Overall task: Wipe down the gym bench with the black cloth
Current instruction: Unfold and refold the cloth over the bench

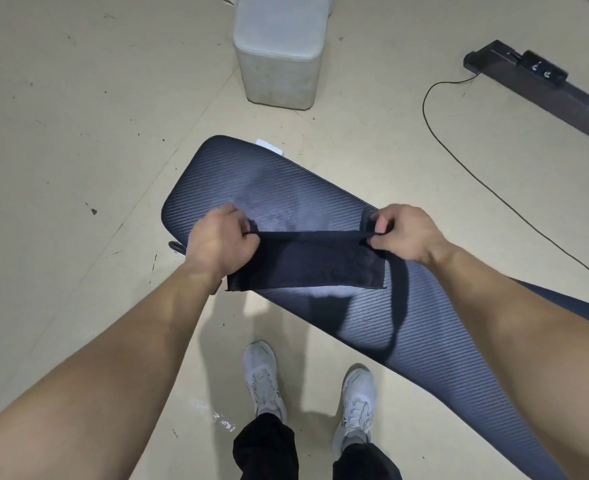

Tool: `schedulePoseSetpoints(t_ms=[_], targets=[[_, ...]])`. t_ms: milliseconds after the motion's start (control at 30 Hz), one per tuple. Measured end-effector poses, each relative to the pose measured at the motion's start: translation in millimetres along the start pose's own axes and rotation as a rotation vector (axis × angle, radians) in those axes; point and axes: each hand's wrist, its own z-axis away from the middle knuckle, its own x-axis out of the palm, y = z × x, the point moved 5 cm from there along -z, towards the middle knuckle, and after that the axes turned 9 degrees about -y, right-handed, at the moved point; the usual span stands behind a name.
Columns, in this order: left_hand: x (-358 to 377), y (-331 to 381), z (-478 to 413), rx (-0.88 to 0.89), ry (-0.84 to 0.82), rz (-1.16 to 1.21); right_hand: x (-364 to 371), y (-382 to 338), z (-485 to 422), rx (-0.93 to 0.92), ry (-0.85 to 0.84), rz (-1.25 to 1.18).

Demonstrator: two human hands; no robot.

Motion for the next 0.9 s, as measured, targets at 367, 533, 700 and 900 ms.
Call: schedulePoseSetpoints(t_ms=[367, 533, 700, 900], targets=[[-40, -9, 41, -0.27, 0.086, 0.925, -26, 15, 61, 0.019, -0.046, -0.892], [-34, -13, 45, -0.352, 0.176, 0.808, -16, 25, 56, 0.099, 0.138, -0.807], [-27, 27, 63, -0.389, 0.208, 0.924, 2, -7, 68, 0.017, 0.159, -0.943], [-11, 104, 79, -0.228, -0.052, 1.25, 28, -74, 87, -0.214, -0.001, -1.032]])
